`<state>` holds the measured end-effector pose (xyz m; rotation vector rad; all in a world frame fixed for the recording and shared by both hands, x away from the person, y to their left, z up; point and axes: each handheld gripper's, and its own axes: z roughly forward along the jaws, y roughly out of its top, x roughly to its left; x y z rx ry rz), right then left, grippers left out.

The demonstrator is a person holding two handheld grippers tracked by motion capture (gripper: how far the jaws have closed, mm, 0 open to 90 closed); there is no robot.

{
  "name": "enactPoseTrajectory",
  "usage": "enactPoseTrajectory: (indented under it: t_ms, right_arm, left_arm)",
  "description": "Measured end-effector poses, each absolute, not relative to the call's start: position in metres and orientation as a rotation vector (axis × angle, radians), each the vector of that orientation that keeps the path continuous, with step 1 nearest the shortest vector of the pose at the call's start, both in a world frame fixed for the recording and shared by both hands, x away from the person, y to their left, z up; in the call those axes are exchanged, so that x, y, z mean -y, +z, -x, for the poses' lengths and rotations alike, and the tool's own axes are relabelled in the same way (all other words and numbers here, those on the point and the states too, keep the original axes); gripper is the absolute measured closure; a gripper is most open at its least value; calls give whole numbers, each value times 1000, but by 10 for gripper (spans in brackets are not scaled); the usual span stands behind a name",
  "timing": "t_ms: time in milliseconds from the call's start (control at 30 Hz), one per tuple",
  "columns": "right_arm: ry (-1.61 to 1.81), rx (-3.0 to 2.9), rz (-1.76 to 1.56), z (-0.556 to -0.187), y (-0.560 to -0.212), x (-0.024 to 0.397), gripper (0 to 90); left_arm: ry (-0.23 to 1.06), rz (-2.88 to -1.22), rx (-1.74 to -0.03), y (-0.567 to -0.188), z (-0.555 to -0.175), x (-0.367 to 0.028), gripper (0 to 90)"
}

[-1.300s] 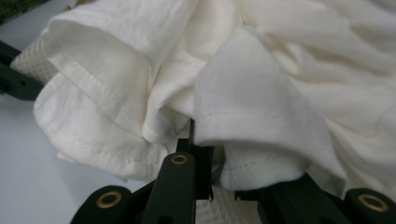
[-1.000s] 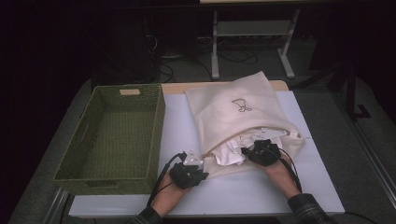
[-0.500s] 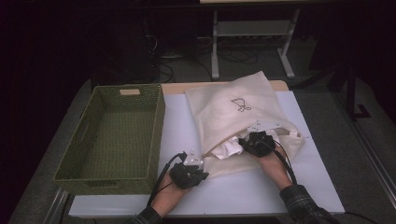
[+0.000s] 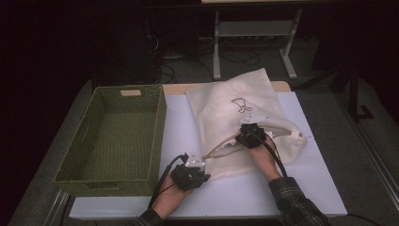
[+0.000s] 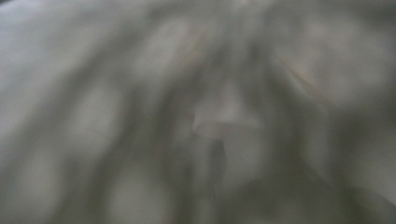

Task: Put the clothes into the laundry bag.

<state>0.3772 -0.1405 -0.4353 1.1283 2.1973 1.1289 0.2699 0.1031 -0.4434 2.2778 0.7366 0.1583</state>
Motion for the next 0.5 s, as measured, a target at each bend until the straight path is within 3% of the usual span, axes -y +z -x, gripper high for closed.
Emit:
enactPoseTrajectory:
  t_ms: [100,300,500]
  right_arm:
    - [1120,-2239,-1119,-374,-435,143,774]
    - [1080,-2364,-1050,-352,-425,149,546]
    - [1095,-2398,-1042,-326,-413,163,438]
  left_arm:
    - [157,-2278,-736,-444,-270,-103,826]
    - [159,-2281,-734,-443,-270,-103,824]
    - [158,-2280,-736,-443,-270,-104,823]
